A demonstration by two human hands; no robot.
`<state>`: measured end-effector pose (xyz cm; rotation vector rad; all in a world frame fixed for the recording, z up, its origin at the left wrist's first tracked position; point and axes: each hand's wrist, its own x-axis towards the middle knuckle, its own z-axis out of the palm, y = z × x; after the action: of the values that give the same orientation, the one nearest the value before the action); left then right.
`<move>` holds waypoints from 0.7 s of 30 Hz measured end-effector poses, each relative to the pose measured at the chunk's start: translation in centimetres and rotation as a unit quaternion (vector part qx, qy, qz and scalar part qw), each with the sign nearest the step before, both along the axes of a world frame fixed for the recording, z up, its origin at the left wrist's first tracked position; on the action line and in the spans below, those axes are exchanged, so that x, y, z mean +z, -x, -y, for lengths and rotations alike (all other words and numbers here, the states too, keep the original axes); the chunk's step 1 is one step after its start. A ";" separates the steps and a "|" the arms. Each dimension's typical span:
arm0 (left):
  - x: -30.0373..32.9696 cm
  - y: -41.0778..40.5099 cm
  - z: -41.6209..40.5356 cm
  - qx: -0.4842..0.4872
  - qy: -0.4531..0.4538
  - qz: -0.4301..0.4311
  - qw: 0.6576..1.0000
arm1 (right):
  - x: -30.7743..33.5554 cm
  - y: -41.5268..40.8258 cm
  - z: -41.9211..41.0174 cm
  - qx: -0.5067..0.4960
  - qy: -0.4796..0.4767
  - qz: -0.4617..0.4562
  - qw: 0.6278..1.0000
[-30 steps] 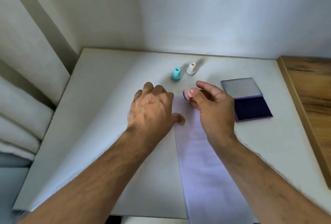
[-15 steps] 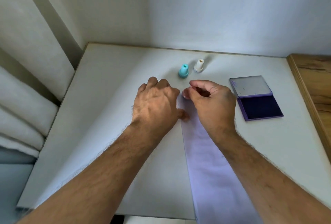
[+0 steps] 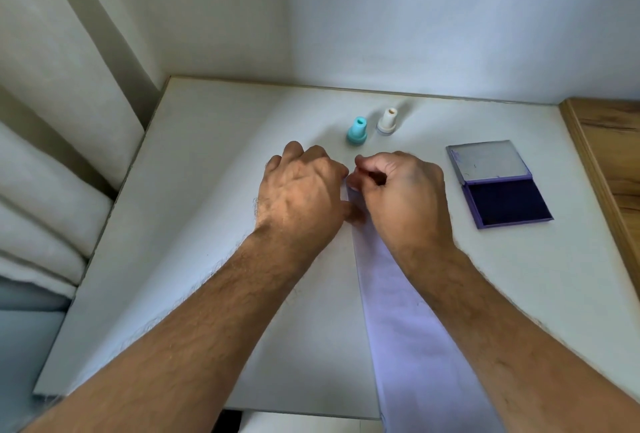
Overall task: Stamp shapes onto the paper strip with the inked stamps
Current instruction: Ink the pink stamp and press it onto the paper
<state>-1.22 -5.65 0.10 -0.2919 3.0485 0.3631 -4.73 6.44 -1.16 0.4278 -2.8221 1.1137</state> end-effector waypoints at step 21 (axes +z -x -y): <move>0.1 0.2 0.2 0.009 0.001 0.026 1.000 | 1.7 2.9 1.1 0.057 -0.168 0.064 0.982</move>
<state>-1.41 -5.81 0.19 -0.3242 2.9978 0.3472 -7.66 5.36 0.55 0.5665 -3.1454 0.7004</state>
